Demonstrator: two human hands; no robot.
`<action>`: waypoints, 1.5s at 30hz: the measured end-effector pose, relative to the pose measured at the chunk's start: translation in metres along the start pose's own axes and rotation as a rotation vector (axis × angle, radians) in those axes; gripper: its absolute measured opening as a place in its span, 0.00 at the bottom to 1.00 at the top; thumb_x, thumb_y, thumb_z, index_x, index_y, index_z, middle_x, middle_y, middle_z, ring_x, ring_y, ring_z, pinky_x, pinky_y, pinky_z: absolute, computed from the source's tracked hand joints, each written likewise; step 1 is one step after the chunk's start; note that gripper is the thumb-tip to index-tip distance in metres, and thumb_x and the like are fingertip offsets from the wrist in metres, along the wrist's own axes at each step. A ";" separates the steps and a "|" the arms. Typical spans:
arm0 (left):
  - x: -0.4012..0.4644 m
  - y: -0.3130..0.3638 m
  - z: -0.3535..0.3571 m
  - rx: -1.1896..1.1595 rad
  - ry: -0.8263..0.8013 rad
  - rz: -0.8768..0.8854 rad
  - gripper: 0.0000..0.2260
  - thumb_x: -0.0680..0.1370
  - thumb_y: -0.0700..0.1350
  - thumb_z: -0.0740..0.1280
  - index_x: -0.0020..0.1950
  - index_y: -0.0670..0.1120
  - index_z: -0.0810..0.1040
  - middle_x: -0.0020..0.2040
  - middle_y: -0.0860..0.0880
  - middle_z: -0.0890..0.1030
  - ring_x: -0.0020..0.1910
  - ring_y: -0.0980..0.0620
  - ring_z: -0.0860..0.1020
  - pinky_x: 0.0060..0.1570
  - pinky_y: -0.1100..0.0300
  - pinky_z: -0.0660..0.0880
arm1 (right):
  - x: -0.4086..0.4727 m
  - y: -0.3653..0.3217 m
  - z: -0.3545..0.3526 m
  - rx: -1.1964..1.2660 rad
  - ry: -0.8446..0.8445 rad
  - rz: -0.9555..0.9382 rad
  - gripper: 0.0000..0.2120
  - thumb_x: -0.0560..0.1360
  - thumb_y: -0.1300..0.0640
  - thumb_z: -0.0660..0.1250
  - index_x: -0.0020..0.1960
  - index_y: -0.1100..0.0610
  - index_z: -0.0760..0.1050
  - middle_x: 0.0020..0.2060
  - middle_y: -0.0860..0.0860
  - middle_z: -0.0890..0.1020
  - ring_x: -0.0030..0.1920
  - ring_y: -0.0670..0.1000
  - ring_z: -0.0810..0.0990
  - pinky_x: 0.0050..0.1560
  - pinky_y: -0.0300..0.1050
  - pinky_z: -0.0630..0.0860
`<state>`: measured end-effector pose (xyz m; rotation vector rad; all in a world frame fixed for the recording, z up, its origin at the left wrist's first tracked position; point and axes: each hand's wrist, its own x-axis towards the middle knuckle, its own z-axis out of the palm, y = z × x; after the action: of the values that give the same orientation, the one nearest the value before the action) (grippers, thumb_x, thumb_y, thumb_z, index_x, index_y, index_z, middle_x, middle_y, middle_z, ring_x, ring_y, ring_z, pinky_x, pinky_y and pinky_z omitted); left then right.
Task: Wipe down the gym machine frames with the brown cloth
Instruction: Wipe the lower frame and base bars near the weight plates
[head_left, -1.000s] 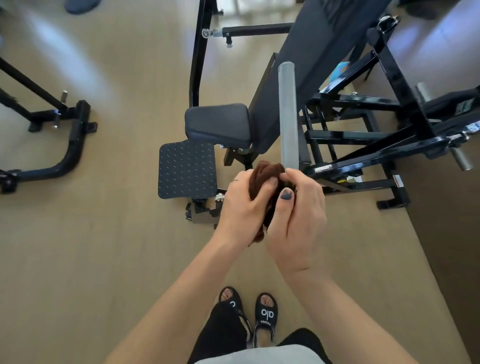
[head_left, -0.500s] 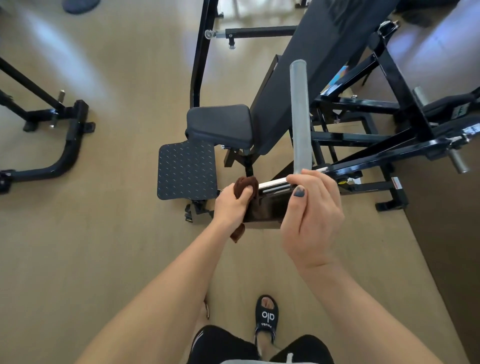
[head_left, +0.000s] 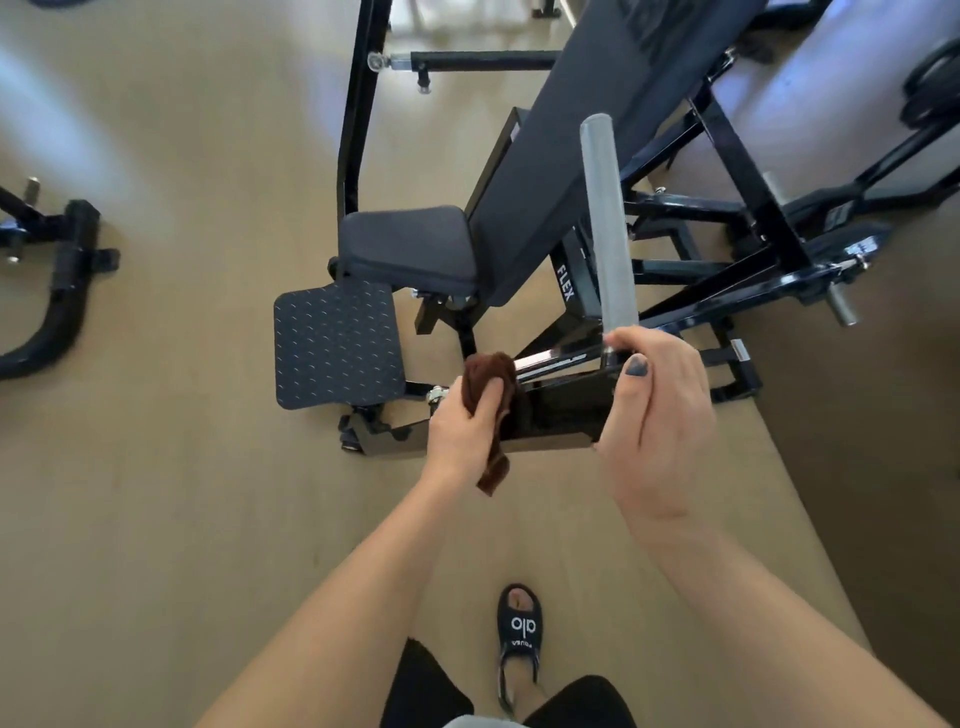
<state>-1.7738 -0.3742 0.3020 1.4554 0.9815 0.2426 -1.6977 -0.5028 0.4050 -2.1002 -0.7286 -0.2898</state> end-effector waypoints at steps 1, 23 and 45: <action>0.009 -0.012 -0.009 0.014 0.003 -0.097 0.12 0.83 0.59 0.62 0.60 0.56 0.78 0.54 0.52 0.82 0.56 0.52 0.80 0.63 0.48 0.76 | 0.000 -0.003 -0.002 -0.008 -0.026 0.007 0.13 0.83 0.64 0.56 0.57 0.66 0.78 0.50 0.56 0.81 0.53 0.58 0.79 0.55 0.57 0.76; 0.095 -0.174 -0.044 -0.059 0.213 -0.142 0.04 0.83 0.58 0.64 0.55 0.60 0.72 0.58 0.49 0.79 0.55 0.53 0.78 0.62 0.49 0.76 | -0.057 -0.011 0.169 -0.862 -0.925 -0.265 0.26 0.86 0.48 0.44 0.77 0.59 0.67 0.70 0.59 0.75 0.73 0.60 0.70 0.78 0.63 0.57; 0.188 -0.283 -0.090 0.017 0.172 -0.393 0.13 0.84 0.54 0.63 0.64 0.48 0.75 0.59 0.47 0.79 0.55 0.50 0.79 0.52 0.57 0.80 | -0.083 0.023 0.279 -1.349 -1.433 -0.472 0.33 0.77 0.57 0.70 0.74 0.68 0.57 0.59 0.64 0.66 0.59 0.64 0.68 0.61 0.57 0.72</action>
<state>-1.8369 -0.2292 -0.0123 1.2399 1.3878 0.0721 -1.7665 -0.3221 0.1864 -3.1994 -2.3476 0.8764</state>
